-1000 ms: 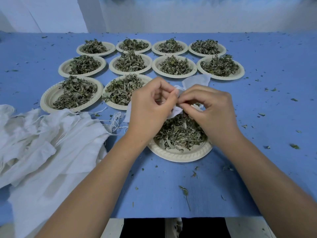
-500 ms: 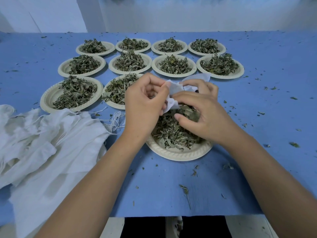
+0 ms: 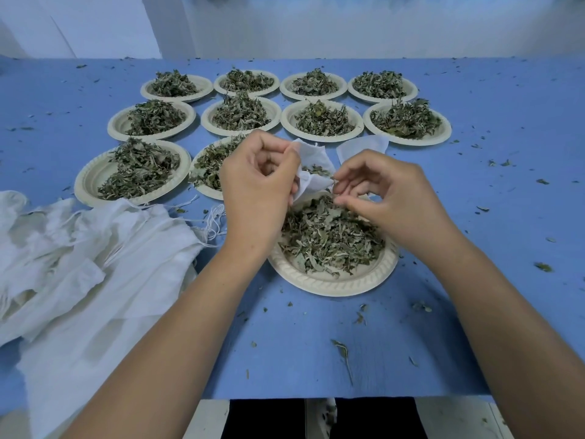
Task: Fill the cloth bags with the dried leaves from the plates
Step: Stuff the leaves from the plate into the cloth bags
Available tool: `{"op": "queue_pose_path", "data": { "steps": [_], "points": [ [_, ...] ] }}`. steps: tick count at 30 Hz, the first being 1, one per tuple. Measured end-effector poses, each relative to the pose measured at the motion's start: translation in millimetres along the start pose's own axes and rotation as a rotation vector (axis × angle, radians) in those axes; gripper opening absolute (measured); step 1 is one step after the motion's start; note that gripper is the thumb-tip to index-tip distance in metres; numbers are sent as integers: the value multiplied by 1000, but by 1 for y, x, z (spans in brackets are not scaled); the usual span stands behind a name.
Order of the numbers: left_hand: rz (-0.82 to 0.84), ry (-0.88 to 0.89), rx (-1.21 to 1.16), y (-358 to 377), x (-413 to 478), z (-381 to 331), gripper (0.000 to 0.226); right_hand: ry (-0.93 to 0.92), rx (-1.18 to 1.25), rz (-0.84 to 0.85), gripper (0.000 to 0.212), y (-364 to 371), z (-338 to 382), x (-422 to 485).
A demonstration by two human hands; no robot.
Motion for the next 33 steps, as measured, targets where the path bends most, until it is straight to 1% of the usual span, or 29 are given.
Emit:
{"op": "queue_pose_path", "data": {
  "steps": [2,4,5,6,8,10,12,14,16,18,20,21,24,26,29,31,33],
  "points": [
    [-6,9,2,-1,0,-1,19,34,-71,140,29,5,-5,-3],
    [-4,16,5,-2,0,-2,19,66,-184,326,46,9,-12,-9],
    [-6,18,6,-2,0,-2,18,73,-216,381,55,9,-14,-11],
    [-13,20,7,-2,0,-2,18,75,-223,397,62,8,-14,-12],
    [-44,31,7,-5,2,-3,15,75,-158,338,68,3,-12,-8],
    [-83,37,-2,-10,4,-3,15,93,-46,250,66,-3,-10,-4],
    [-111,40,-11,-13,5,-3,15,123,-38,213,60,-5,-13,-2],
    [-122,41,-9,-14,6,-3,15,143,-126,250,49,1,-17,-4],
    [-116,39,-11,-13,5,-3,15,96,-264,329,42,10,-17,-8],
    [-109,41,-16,-12,5,-4,16,19,-371,404,43,19,-15,-13],
    [-106,37,-16,-12,5,-4,16,-2,-398,443,43,23,-15,-15],
    [-104,34,-16,-12,5,-4,16,-10,-405,442,39,24,-14,-15],
    [-97,31,-17,-11,4,-4,17,-76,-405,389,20,26,-8,-12],
    [-92,20,-20,-10,4,-2,17,-118,-384,337,13,21,-2,-9],
    [-67,3,-14,-8,5,1,16,-142,-316,196,13,1,7,-4],
    [-28,-10,1,-5,4,4,14,-128,-162,79,17,-13,15,-2],
    [28,-23,30,0,2,7,13,-116,57,-45,24,-25,22,-1]
  ]
}}
Point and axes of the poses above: each hand's wrist, its own x-axis towards the middle knuckle, its own y-axis out of the palm, z = x × y, the point moved 8 cm from there along x, towards the middle knuckle, and after that the axes turned 12 degrees about -z, right-handed, at the moved point
